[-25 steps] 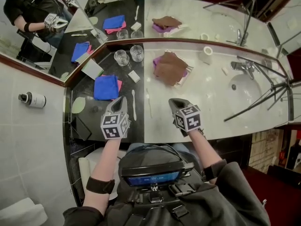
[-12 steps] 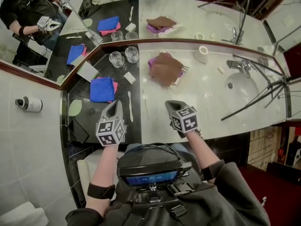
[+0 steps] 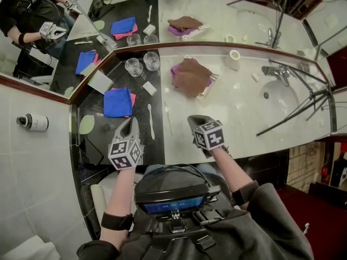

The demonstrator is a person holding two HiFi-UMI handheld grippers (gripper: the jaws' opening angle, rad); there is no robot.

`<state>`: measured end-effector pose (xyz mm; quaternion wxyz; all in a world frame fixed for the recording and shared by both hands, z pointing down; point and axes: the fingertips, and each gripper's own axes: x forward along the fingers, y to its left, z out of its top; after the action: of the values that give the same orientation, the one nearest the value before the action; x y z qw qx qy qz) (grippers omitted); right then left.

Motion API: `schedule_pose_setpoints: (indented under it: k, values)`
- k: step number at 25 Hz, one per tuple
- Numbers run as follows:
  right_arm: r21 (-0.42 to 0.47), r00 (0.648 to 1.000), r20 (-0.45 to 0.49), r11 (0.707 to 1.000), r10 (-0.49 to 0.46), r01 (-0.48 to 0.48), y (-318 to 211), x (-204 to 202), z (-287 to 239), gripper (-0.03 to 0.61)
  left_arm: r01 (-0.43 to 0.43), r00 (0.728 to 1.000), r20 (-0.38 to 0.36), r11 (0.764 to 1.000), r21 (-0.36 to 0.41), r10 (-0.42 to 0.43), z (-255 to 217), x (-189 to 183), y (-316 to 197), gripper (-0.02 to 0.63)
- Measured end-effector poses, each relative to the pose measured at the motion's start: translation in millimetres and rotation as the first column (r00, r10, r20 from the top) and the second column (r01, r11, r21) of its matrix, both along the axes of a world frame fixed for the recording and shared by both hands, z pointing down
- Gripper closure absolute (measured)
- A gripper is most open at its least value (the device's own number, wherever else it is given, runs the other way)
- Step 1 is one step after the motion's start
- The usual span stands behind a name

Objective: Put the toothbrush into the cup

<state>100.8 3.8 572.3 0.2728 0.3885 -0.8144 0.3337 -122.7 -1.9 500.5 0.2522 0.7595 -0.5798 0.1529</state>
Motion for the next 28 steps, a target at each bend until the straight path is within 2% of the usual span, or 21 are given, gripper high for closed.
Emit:
schedule_pose_setpoints:
  k: [3, 5, 12, 22, 28]
  values:
    - [-0.044, 1.0, 0.008, 0.999, 0.002, -0.002, 2, -16, 13, 0.553, -0.013, 1.0, -0.004, 1.0, -0.016, 0.013, 6, -5, -1, 0.613]
    - [-0.073, 1.0, 0.014, 0.997, 0.004, -0.003, 1, -31, 21, 0.498, -0.026, 1.0, -0.003, 0.999, -0.026, 0.025, 10, -10, -1, 0.613]
    - [-0.159, 0.998, -0.041, 0.985, 0.056, -0.062, -7, -64, 59, 0.424, -0.091, 0.996, 0.001, 0.993, -0.074, 0.091, 32, -29, -2, 0.613]
    - [-0.238, 0.976, -0.157, 0.954, 0.148, -0.183, -27, -82, 101, 0.411, -0.153, 0.988, -0.032, 0.983, -0.106, 0.15, 60, -50, -12, 0.613]
    - [-0.263, 0.966, -0.211, 0.943, 0.151, -0.205, -33, -82, 122, 0.411, -0.151, 0.988, -0.037, 0.982, -0.109, 0.148, 67, -66, -15, 0.613]
